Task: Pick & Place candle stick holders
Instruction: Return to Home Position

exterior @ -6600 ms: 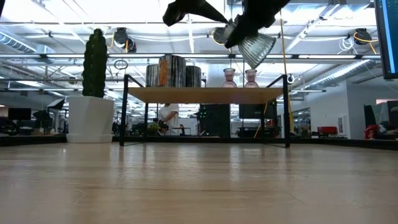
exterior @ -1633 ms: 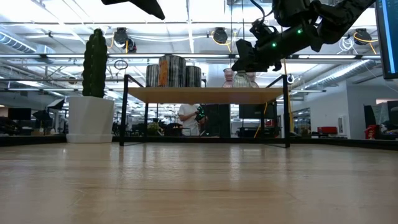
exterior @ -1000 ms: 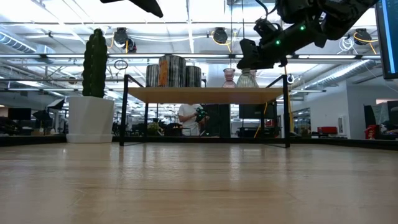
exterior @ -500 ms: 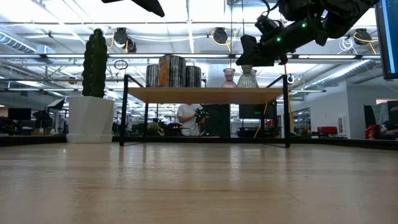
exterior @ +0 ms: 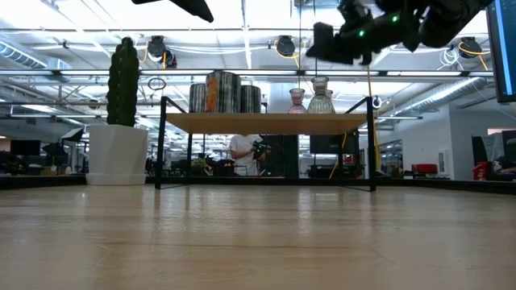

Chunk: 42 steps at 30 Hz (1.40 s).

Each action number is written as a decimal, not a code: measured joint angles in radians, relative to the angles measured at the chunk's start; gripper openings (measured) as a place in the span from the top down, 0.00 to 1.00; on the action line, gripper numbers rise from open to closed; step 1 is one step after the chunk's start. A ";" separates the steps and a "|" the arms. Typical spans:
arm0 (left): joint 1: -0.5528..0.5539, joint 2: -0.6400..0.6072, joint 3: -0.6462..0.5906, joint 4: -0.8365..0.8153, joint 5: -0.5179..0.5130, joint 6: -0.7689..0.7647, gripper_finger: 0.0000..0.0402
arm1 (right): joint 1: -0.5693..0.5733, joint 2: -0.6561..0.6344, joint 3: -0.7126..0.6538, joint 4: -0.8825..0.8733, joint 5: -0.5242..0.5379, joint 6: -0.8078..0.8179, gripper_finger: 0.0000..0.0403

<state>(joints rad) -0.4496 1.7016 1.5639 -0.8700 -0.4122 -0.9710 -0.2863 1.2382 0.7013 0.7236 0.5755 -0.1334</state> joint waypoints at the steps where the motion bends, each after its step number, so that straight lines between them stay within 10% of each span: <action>1: 0.000 0.000 0.000 0.000 0.000 0.001 0.40 | 0.000 -0.011 0.000 0.026 0.000 -0.016 0.48; 13: -0.061 -0.114 -0.023 -0.026 -0.205 0.003 0.40 | 0.054 -0.366 0.000 -0.279 -0.019 0.011 0.59; 24: -0.145 -0.342 -0.278 0.074 -0.341 -0.090 0.40 | 0.132 -0.624 0.000 -0.796 -0.477 0.214 0.98; 42: -0.264 -0.772 -0.775 0.368 -0.505 -0.015 0.40 | 0.158 -0.739 0.000 -1.082 -0.494 0.377 0.96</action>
<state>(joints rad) -0.7132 0.9294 0.7893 -0.5018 -0.9169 -0.9864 -0.1287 0.4990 0.7012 -0.3581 0.0811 0.2440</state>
